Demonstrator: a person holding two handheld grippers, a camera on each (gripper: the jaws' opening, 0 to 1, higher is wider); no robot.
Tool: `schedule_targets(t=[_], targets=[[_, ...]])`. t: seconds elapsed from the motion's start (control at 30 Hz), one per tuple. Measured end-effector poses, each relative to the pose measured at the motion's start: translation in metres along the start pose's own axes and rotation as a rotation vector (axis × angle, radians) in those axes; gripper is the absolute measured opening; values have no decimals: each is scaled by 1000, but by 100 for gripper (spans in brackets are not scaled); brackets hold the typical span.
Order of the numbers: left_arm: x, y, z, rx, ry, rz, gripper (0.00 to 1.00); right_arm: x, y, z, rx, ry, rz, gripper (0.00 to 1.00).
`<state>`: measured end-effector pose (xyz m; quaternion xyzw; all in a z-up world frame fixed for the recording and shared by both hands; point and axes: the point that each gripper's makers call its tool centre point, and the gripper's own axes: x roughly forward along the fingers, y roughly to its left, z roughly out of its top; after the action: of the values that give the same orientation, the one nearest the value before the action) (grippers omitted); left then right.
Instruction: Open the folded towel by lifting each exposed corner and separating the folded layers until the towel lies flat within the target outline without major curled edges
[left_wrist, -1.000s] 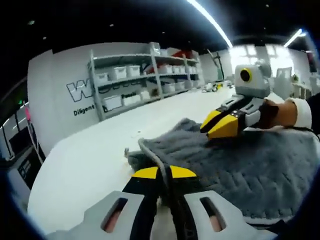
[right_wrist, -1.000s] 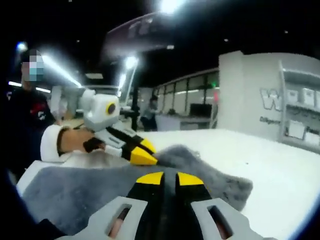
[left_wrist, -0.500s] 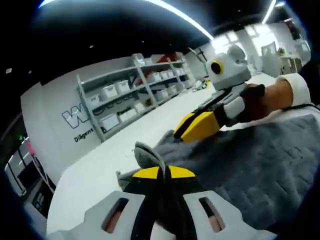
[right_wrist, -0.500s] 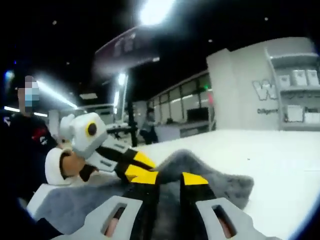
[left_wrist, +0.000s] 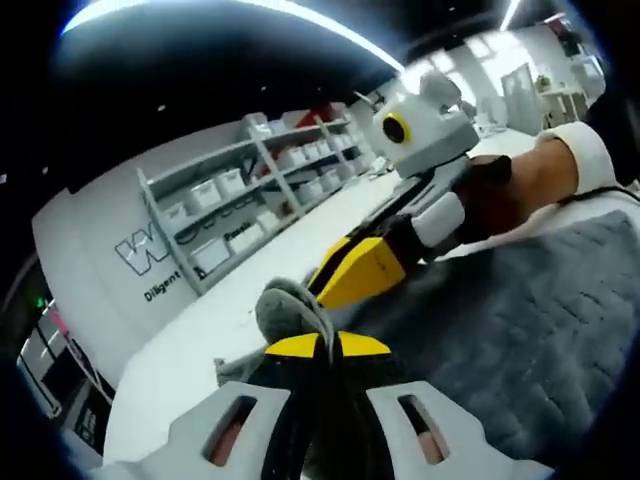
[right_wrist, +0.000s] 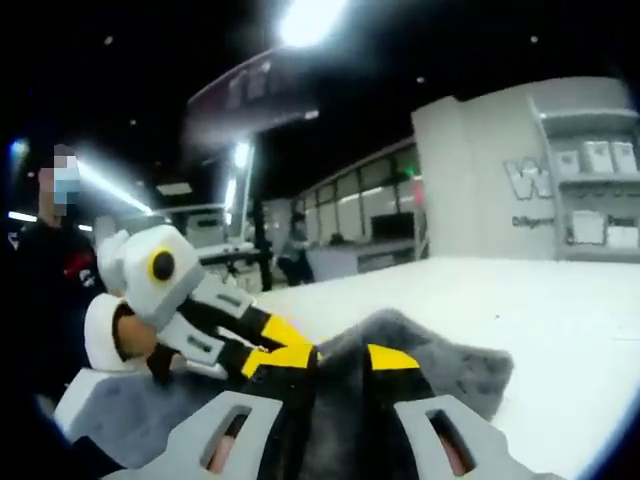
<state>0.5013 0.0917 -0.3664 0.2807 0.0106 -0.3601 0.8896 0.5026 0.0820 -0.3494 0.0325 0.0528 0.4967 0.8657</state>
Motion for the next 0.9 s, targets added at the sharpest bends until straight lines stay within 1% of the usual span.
schedule_targets(t=[0.17,0.3,0.4,0.47,0.5,0.53,0.57,0.6,0.67,0.73,0.83,0.87,0.9], targets=[[1,-4,2,18,-4,-8,5,1,0,-2,20,4,-5,14],[1,-8,5,37,-8,-15,5,0,-5,-2,127,-11,-13,14],[2,-11,7,46,-12,-22,5,-2,-9,-1,148,-16,-26,14],[3,-15,9,56,-19,-30,5,-2,-13,-5,157,1,-39,12],[4,-17,8,60,-5,-34,5,-2,-13,-7,174,5,-33,11],[5,-18,7,74,-3,-33,5,-2,-11,-8,189,6,-20,8],[6,-19,7,83,-4,-34,5,-3,-10,-9,197,12,-9,1],[5,-19,7,84,-4,-37,5,-3,-9,-9,194,17,-9,1],[5,-19,8,82,-13,-41,5,-3,-14,-13,166,42,-47,0],[5,-19,9,76,-16,-44,7,-3,-14,-12,154,41,-45,0],[5,-21,9,72,-15,-50,12,-7,-16,-8,171,29,-44,0],[5,-20,10,74,-21,-51,12,-7,-16,-6,178,27,-42,0],[4,-21,16,43,-57,-60,12,-9,-17,-5,186,24,-42,0]])
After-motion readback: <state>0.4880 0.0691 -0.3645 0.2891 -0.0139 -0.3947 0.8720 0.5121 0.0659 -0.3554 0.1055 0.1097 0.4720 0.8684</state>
